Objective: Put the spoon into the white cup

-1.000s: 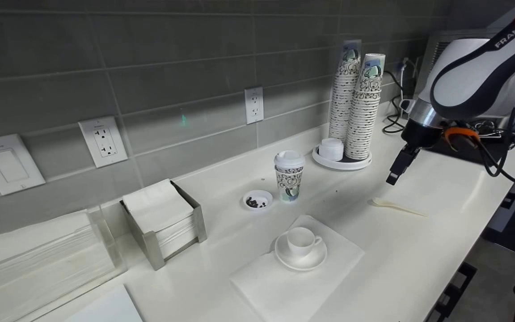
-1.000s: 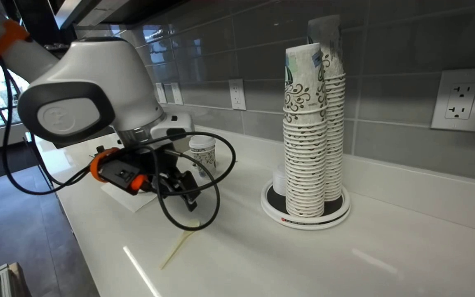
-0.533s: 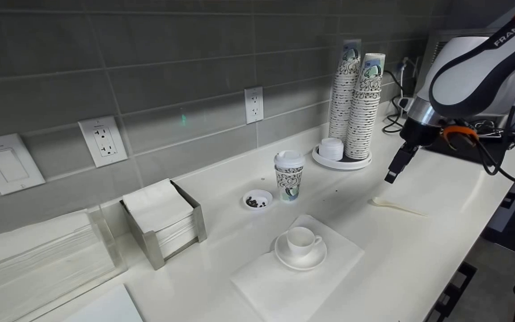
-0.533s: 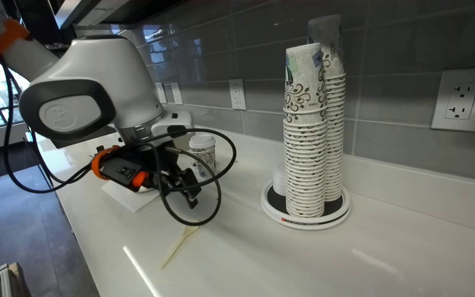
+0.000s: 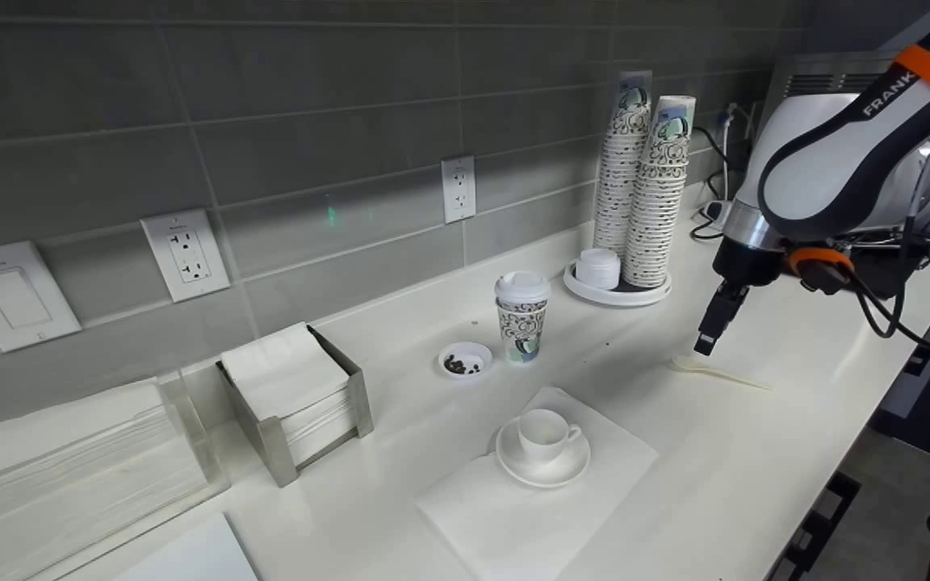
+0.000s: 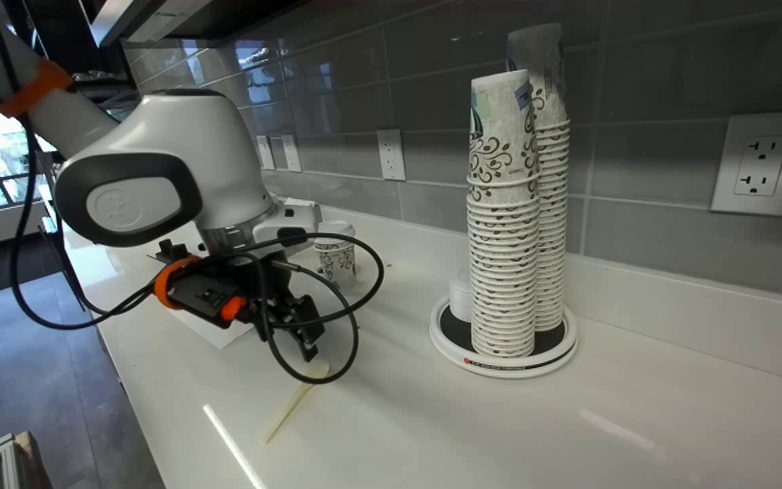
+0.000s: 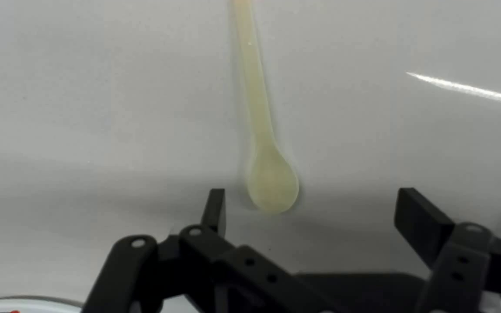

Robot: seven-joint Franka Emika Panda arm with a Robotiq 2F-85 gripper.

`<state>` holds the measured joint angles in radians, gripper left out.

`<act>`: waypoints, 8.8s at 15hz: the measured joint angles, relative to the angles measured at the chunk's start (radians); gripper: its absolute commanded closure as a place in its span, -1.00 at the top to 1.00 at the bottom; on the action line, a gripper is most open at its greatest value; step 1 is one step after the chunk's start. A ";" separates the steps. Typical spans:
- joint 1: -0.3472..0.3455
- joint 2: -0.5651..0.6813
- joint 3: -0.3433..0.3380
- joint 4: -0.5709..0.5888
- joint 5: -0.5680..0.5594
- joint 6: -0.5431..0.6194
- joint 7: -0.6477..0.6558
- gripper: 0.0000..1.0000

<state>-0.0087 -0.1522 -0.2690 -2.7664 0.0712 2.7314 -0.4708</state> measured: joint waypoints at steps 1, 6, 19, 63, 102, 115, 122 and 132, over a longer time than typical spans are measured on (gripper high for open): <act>-0.001 0.019 0.005 0.001 0.000 0.003 0.000 1.00; -0.019 0.097 0.016 0.011 0.000 0.033 -0.007 1.00; -0.102 0.187 0.063 0.038 0.030 0.054 -0.125 0.08; 0.227 0.063 0.564 0.328 -0.464 -0.685 0.561 -0.69; 0.342 0.529 0.539 0.815 -0.530 -0.981 0.507 0.45; 0.303 0.410 0.537 0.818 -0.356 -1.037 0.456 1.00; 0.228 0.088 0.502 0.466 -0.216 -0.649 0.447 1.00; 0.274 -0.395 0.316 0.015 -0.057 -0.308 0.196 1.00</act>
<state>0.2657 -0.5473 0.0466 -2.7515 0.0138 2.4231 -0.2747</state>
